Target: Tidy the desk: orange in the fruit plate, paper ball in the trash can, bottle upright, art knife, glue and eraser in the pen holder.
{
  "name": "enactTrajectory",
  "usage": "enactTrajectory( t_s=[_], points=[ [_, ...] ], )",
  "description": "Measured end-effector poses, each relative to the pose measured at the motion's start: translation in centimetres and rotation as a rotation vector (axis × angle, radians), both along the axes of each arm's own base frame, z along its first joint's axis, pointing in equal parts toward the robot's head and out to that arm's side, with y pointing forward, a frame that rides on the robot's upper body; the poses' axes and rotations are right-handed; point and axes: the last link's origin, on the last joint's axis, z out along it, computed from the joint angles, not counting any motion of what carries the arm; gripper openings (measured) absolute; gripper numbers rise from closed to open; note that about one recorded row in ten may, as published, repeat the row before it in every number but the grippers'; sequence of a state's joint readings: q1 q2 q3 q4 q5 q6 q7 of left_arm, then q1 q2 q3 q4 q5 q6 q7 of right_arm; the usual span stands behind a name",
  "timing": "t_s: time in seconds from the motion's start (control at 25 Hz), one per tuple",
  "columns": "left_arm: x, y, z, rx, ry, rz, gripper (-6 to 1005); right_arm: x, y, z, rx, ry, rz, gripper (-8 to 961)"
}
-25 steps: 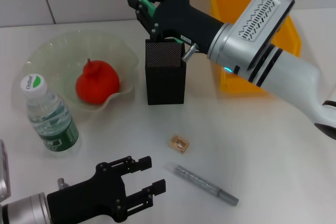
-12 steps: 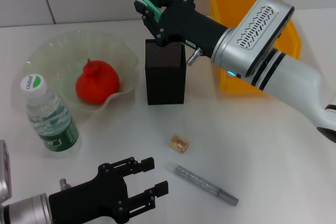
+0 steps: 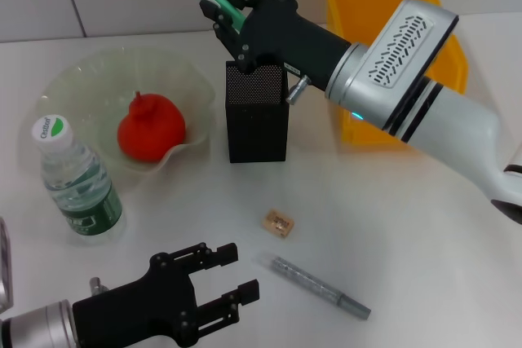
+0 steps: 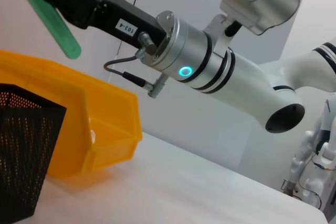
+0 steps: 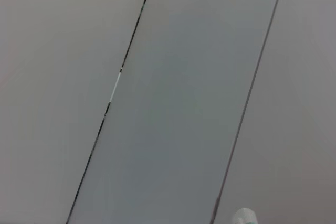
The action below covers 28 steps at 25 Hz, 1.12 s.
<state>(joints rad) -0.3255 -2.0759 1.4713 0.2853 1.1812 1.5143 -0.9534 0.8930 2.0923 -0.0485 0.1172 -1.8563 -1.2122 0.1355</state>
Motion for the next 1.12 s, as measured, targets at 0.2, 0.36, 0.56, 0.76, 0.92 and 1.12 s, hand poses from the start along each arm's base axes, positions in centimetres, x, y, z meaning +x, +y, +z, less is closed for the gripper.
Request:
enactTrajectory(
  t_s=[0.2, 0.36, 0.56, 0.76, 0.92, 1.12],
  points=[
    [0.0, 0.0, 0.0, -0.002, -0.002, 0.002, 605, -0.2, -1.1, 0.8, 0.019, 0.064, 0.060, 169],
    [0.0, 0.0, 0.0, -0.004, -0.005, 0.001, 605, 0.0, -1.3, 1.0, 0.024, 0.072, 0.067, 169],
    [0.1, 0.0, 0.1, -0.004, -0.006, -0.002, 605, 0.1, -1.6, 0.9, 0.073, 0.029, 0.104, 169],
    [0.1, 0.0, 0.1, -0.005, -0.008, -0.004, 606, -0.1, -1.3, 0.7, 0.068, 0.013, 0.102, 168],
    [0.1, -0.1, 0.2, -0.007, -0.013, -0.005, 606, -0.5, -0.7, 0.4, 0.034, 0.014, 0.071, 168],
    [0.2, 0.0, 0.2, -0.006, -0.015, -0.008, 606, -0.7, 0.2, 0.3, -0.006, 0.002, 0.032, 168]
  ],
)
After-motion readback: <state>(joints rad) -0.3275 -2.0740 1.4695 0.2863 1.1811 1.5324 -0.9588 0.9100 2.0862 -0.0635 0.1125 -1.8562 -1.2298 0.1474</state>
